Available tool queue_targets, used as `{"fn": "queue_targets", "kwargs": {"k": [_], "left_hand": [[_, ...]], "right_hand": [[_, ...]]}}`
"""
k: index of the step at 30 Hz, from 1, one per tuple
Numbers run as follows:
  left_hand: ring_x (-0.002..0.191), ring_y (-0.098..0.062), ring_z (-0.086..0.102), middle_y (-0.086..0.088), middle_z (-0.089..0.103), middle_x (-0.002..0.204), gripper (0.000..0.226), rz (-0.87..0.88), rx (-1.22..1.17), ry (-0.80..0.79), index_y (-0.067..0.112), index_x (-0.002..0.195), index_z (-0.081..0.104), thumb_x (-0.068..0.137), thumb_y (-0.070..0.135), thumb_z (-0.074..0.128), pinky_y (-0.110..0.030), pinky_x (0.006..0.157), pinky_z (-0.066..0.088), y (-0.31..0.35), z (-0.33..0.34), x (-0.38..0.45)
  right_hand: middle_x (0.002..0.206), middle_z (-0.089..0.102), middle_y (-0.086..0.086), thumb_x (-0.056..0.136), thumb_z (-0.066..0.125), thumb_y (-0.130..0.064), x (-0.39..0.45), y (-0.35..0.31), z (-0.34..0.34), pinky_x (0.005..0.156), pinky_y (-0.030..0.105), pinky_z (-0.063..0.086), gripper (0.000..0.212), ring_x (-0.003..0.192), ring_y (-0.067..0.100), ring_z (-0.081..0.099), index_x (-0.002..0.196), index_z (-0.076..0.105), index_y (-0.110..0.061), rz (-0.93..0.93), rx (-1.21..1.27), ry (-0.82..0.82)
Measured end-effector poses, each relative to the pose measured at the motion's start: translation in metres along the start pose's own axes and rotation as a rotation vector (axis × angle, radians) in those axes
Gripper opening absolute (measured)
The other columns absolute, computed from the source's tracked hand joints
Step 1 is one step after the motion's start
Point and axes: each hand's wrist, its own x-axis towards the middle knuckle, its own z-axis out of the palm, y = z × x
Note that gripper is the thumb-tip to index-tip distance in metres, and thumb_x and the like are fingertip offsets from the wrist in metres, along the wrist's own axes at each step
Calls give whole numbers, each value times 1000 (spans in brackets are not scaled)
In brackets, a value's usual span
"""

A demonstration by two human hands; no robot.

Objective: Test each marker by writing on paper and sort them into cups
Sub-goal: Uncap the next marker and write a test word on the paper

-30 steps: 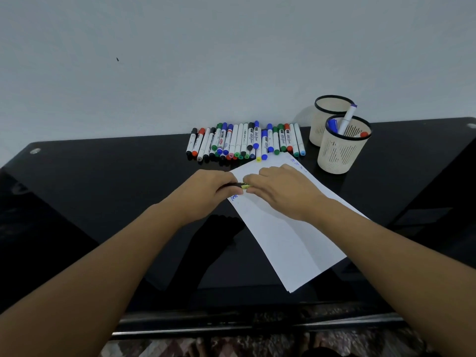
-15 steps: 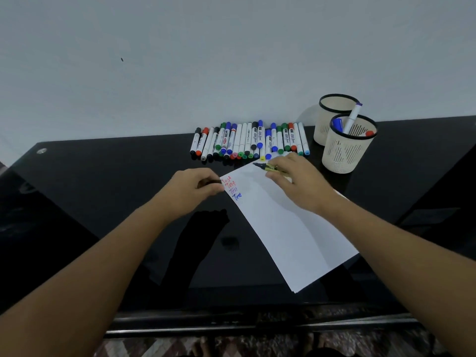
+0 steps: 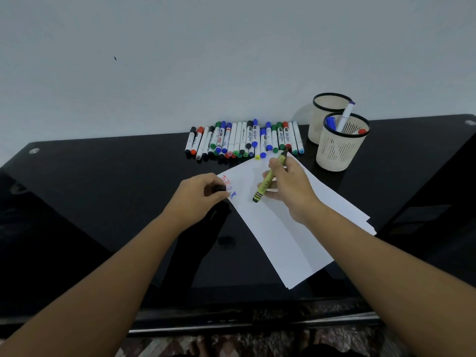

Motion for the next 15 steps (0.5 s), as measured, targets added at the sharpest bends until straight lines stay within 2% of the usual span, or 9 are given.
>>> {"fn": "queue_targets", "kwargs": {"k": [2,4,5,7,9,12,15], "left_hand": [[101,-4,57,13,64,108,19,33,141,6,30,113,69,94,34,70,-21,89,46,-13,1,0],[111,-9,49,10,58,116,26,43,212,3,31,122,67,97,33,66,-27,95,43,-26,5,-2],[114,-10,46,9,56,119,30,51,212,8,30,127,65,98,32,64,-26,97,39,-31,9,-4],[115,-15,42,5,52,122,37,92,208,46,27,136,61,99,27,62,-27,97,37,-38,17,-7],[111,-18,40,2,51,121,40,150,249,88,26,140,59,101,24,59,-29,94,37,-42,24,-8],[107,-19,38,1,50,121,41,187,309,94,29,143,57,102,24,55,-28,92,34,-45,26,-6],[105,-19,38,2,48,121,39,199,332,93,32,141,59,103,29,50,-28,94,35,-47,27,-4]], "right_hand": [[94,73,7,110,46,-39,-2,-2,-1,64,30,59,45,71,19,69,152,39,-24,52,-77,-55],[90,74,8,110,46,-38,-4,-2,-2,57,30,54,59,63,16,62,161,18,-42,49,-165,-97],[91,74,10,111,45,-37,-3,0,-2,57,29,54,53,62,16,60,158,24,-48,26,-193,-112],[94,72,11,112,41,-32,-3,0,-1,62,28,57,33,63,16,63,140,57,-40,-14,-209,-161],[101,73,10,112,37,-22,-5,0,-1,73,30,59,36,74,18,71,125,69,-33,-31,-183,-239],[109,77,1,106,44,-11,-5,5,1,95,37,57,32,101,18,74,131,56,-27,-38,-121,-318],[103,79,-1,102,61,-7,-6,18,3,106,42,52,31,103,13,73,125,45,-20,-129,-179,-271]]}}
